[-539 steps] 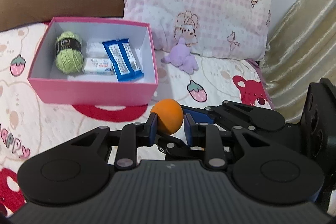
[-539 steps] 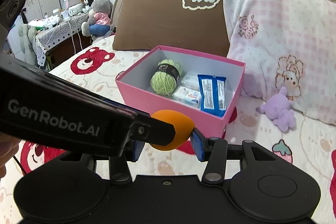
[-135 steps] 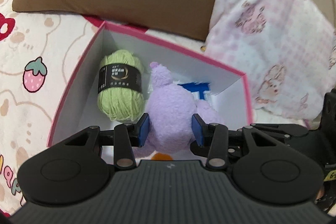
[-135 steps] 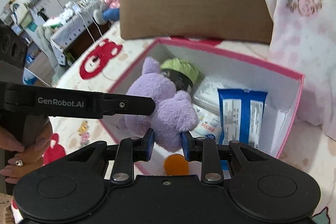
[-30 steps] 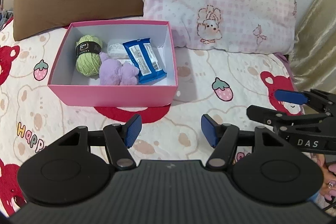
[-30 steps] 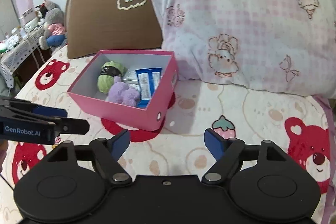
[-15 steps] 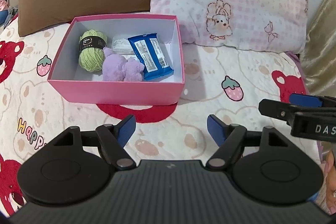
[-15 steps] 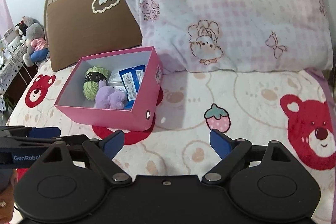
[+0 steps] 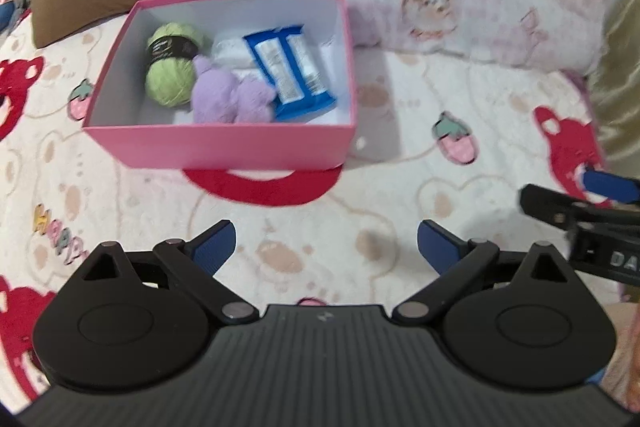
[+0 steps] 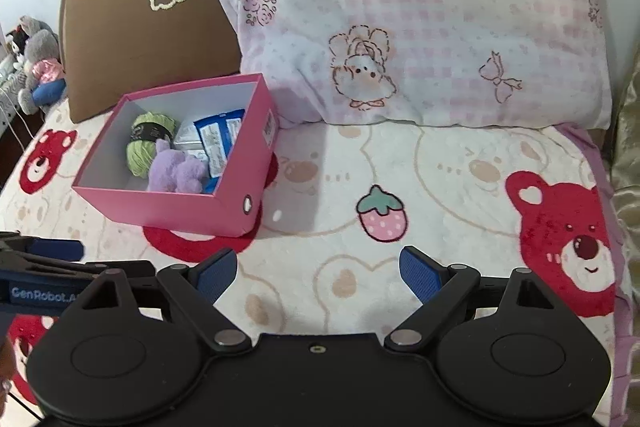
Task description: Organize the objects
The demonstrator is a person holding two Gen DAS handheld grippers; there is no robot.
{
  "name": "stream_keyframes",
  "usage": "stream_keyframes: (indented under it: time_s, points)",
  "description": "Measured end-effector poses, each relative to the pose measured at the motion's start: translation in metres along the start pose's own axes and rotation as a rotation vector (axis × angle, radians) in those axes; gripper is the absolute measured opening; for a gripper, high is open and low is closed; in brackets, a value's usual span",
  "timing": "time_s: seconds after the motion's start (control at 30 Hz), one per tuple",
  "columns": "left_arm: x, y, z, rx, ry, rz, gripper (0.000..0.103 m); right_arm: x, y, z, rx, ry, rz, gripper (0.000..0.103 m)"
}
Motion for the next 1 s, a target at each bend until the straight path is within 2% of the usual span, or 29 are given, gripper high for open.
stream_keyframes:
  time_s: [0.1, 0.33, 0.5, 0.7, 1.0]
  points:
    - [-0.004, 0.000, 0.003, -0.014, 0.042, -0.005, 0.099, -0.002, -0.003, -0.001, 0.014, -0.016, 0.020, 0.091]
    - [-0.008, -0.006, 0.004, 0.009, 0.034, 0.029, 0.099, -0.003, -0.008, 0.001, 0.035, -0.041, 0.042, 0.091]
    - [-0.002, -0.007, 0.003, 0.004, 0.030, 0.012, 0.099, 0.002, -0.007, 0.003, 0.051, -0.042, 0.033, 0.091]
    - [0.003, -0.003, 0.011, -0.006, 0.089, -0.018, 0.099, 0.000, -0.009, 0.004, 0.049, -0.056, 0.052, 0.091]
    - [0.004, -0.005, 0.009, -0.012, 0.072, 0.002, 0.099, 0.002, -0.011, 0.005, 0.056, -0.058, 0.057, 0.091]
Point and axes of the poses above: each gripper's, at about its wrist camera, not at the fingertips, and x roughly against the way its jaws point, z to its left, y to its top, the point moved 8 cm from there along -x, roughly the way its jaws point, and after that the axes turned 12 degrees about x, right-handed, at the moved point
